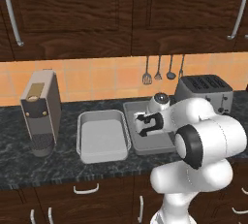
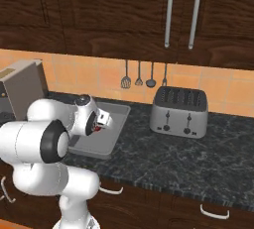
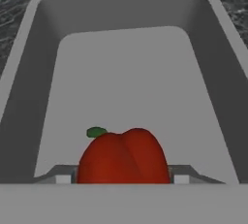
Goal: Place one bell pepper and one fish in each tupperware on the nearby counter, to pack two identical lunches.
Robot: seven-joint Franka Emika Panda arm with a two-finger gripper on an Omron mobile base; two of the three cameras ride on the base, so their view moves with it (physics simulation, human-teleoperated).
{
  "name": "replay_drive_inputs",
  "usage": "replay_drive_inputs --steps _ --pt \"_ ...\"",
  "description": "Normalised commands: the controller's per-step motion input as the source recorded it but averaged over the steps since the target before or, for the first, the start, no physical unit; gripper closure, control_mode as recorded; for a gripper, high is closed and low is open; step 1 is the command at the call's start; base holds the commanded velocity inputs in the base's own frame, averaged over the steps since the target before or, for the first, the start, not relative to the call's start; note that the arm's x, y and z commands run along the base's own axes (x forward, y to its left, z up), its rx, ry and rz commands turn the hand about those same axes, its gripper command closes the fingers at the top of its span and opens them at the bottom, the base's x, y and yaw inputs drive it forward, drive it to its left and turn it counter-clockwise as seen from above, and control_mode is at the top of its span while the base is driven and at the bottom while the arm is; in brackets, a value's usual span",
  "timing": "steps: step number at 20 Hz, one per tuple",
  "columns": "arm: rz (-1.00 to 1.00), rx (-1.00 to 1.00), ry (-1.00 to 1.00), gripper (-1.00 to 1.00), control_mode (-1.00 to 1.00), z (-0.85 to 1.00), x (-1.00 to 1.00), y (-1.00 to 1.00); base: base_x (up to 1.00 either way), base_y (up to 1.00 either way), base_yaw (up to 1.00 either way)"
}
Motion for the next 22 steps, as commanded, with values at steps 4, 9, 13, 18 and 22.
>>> replay_drive_inputs --steps 4,9,13,18,22 --pt "0.00 -0.01 0.02 -1.00 -1.00 -0.06 0.00 0.00 0.00 0.00 0.00" --pt "-0.01 0.00 0.00 -1.00 -1.00 1.00 0.01 0.00 0.00 0.00 0.00" --pt "-0.01 0.00 0.00 -1.00 -1.00 1.00 -0.61 0.00 0.00 0.00 0.00" --pt "-0.01 -0.06 0.05 -1.00 -1.00 0.34 -1.00 0.01 0.00 0.00 0.00" --pt "0.00 -0.12 0.04 -1.00 -1.00 -0.06 -1.00 0.00 0.00 0.00 0.00"
